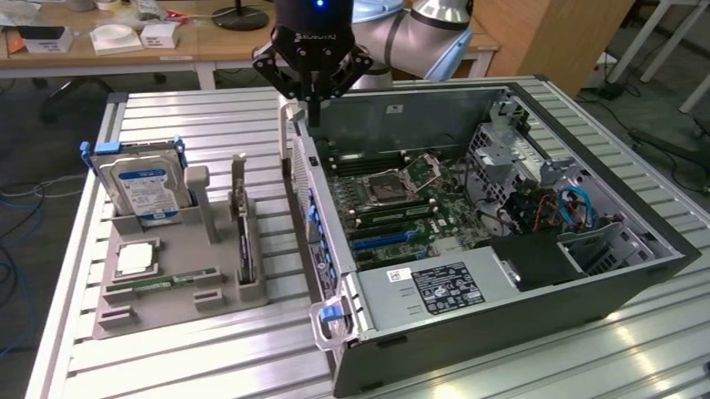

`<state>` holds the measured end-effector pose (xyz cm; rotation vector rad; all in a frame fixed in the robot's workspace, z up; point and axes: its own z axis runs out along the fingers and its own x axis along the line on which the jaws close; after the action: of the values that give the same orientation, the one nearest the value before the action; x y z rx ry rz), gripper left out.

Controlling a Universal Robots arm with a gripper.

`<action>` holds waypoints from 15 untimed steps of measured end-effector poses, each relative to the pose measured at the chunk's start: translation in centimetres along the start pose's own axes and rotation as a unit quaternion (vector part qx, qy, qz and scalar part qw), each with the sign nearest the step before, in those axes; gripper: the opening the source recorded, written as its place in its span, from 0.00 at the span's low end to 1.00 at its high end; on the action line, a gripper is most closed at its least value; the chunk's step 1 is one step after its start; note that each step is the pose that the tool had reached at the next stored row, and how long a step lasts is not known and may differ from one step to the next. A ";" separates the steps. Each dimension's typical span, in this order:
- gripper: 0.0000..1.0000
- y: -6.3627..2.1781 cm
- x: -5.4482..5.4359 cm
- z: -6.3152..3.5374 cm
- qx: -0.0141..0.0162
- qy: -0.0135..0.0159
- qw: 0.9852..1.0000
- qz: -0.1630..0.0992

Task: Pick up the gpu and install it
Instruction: 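Reach for the gpu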

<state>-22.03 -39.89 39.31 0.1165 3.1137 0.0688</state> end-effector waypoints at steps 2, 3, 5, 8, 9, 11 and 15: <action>0.10 -0.02 0.2 -0.01 0.000 0.000 1.000 0.000; 0.10 -0.02 0.4 -0.01 0.000 0.000 1.000 0.000; 0.10 -0.04 0.6 -0.02 0.000 0.000 1.000 0.000; 0.10 -0.07 1.0 -0.02 0.000 0.000 1.000 0.000; 0.10 -0.08 1.1 -0.03 0.000 0.000 1.000 0.000; 0.10 -0.10 1.3 -0.04 0.000 0.000 1.000 0.000; 0.10 -0.13 1.7 -0.05 0.000 0.002 1.000 0.000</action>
<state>-23.77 -39.88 39.31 0.1170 3.1187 0.0687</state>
